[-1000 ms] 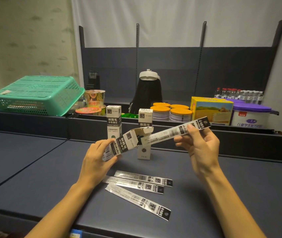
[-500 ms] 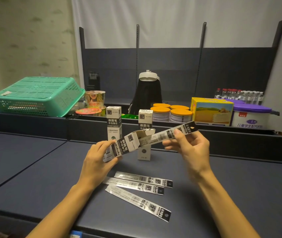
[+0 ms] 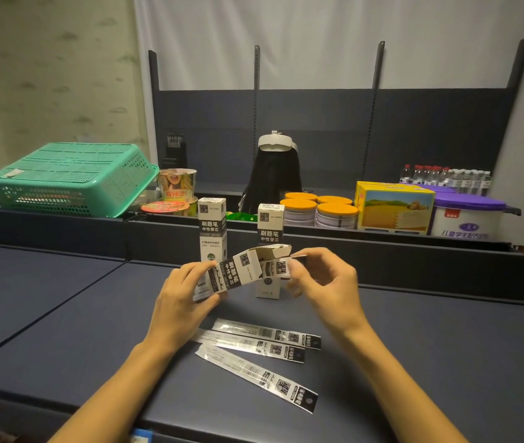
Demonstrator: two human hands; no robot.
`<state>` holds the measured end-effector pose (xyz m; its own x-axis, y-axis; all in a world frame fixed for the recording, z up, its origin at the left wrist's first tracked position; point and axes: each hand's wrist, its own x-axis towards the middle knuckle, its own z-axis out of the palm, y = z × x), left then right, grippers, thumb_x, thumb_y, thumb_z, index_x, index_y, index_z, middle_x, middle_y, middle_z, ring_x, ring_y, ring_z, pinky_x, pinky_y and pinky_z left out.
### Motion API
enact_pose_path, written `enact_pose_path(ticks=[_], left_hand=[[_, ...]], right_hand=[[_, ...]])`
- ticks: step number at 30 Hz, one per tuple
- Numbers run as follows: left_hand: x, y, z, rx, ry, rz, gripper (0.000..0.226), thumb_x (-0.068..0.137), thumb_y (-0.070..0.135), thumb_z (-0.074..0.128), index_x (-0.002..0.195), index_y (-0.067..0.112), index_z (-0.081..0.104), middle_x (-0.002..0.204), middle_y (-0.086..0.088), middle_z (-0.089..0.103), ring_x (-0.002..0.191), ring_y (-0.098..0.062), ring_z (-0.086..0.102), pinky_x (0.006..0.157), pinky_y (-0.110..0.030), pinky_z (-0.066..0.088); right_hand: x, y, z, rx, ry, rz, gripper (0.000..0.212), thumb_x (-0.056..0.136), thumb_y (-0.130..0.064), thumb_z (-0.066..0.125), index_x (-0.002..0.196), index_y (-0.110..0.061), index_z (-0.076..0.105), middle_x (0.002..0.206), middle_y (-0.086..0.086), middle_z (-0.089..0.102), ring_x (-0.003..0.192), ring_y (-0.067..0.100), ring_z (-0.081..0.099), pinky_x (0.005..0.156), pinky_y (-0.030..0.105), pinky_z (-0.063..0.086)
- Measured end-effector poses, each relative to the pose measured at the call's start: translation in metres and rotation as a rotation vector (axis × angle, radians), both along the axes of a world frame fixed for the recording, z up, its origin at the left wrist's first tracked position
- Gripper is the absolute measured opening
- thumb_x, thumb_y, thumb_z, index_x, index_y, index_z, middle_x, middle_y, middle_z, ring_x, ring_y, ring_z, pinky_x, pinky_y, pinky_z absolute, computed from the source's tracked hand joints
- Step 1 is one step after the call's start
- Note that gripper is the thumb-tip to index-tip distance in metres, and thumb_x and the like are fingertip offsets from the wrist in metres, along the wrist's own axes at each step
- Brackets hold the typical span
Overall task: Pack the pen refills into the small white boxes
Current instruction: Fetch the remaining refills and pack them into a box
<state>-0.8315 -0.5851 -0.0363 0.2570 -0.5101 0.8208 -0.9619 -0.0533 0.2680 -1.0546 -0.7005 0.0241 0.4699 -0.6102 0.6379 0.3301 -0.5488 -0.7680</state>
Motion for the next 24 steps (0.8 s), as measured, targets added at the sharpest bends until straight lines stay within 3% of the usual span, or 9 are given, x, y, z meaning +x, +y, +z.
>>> enact_pose_path(ticks=[5, 11, 16, 24], left_hand=[[0.000, -0.001, 0.001, 0.002, 0.002, 0.001, 0.066, 0.068, 0.014, 0.085, 0.127, 0.016, 0.054, 0.119, -0.007, 0.060, 0.104, -0.023, 0.054, 0.085, -0.041, 0.052], [-0.002, 0.000, 0.000, 0.012, -0.026, -0.010, 0.068, 0.067, 0.013, 0.085, 0.127, 0.019, 0.053, 0.119, -0.006, 0.059, 0.105, -0.023, 0.054, 0.083, -0.042, 0.054], [-0.002, 0.000, 0.000, 0.004, -0.026, -0.017, 0.069, 0.067, 0.012, 0.085, 0.126, 0.020, 0.052, 0.119, -0.006, 0.060, 0.105, -0.024, 0.055, 0.084, -0.043, 0.054], [-0.003, -0.001, 0.000, 0.003, -0.028, -0.019, 0.068, 0.067, 0.012, 0.085, 0.126, 0.018, 0.053, 0.119, -0.008, 0.060, 0.106, -0.025, 0.055, 0.085, -0.042, 0.053]], right_hand=[[-0.003, -0.004, 0.000, -0.014, -0.080, -0.072, 0.012, 0.085, -0.007, 0.071, 0.087, -0.017, 0.066, 0.078, 0.004, 0.070, 0.068, 0.023, 0.067, 0.062, 0.034, 0.056], [0.006, 0.000, -0.008, -0.072, 0.055, -0.052, 0.013, 0.082, -0.014, 0.076, 0.087, -0.022, 0.068, 0.081, -0.003, 0.071, 0.075, 0.016, 0.069, 0.068, 0.039, 0.060], [0.007, 0.001, -0.010, -0.129, 0.071, -0.071, 0.015, 0.085, -0.016, 0.073, 0.097, -0.022, 0.068, 0.092, -0.008, 0.072, 0.085, 0.011, 0.069, 0.073, 0.032, 0.060], [0.009, -0.001, -0.015, -0.226, 0.123, -0.140, 0.018, 0.088, -0.013, 0.069, 0.105, -0.019, 0.072, 0.095, -0.013, 0.072, 0.085, 0.007, 0.069, 0.072, 0.026, 0.059]])
